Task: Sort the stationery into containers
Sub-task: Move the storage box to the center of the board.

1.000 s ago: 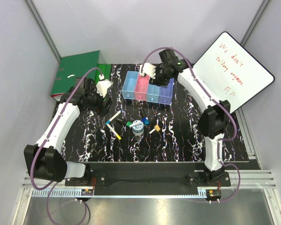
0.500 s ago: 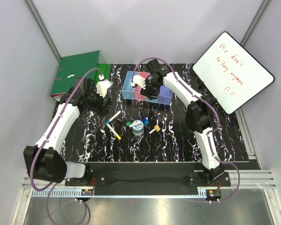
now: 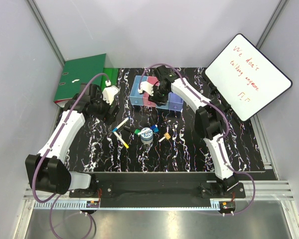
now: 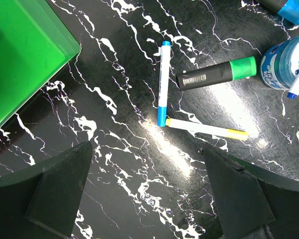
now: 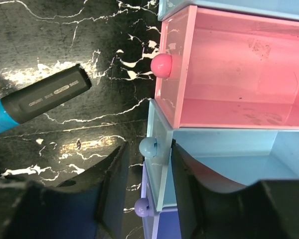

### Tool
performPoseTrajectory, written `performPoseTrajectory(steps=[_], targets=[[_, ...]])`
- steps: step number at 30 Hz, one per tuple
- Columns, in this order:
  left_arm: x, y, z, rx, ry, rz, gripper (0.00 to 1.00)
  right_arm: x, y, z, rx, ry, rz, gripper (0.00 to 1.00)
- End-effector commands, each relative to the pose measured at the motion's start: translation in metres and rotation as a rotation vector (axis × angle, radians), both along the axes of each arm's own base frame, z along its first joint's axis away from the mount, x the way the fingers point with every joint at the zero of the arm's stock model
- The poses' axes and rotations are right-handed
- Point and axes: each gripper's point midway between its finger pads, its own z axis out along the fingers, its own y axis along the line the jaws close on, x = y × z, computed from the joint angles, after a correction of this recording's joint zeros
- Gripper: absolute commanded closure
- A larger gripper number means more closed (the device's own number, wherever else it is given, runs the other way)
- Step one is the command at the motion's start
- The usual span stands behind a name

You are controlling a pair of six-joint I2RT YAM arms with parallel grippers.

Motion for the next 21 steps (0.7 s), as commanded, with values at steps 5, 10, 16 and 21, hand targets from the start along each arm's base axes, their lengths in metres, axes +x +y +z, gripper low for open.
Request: performPoseTrajectory(steps=[5,10,16,21], targets=[[0.009,-0.003,0.009,-0.004,-0.05,-0.007,0.01,0.016,0.008,0.008,0.024,-0.06,0.017,0.7],[0.012,-0.003,0.01,-0.006,-0.052,-0.01,0.01,0.012,0.004,0.004,0.01,-0.061,0.029,0.79],[0.015,-0.004,0.013,-0.006,-0.06,-0.011,0.01,0.004,-0.002,0.003,-0.004,-0.061,0.044,0.84],[0.016,-0.005,0.015,-0.009,-0.063,-0.015,0.01,-0.009,-0.009,0.003,-0.005,-0.054,0.051,0.87]])
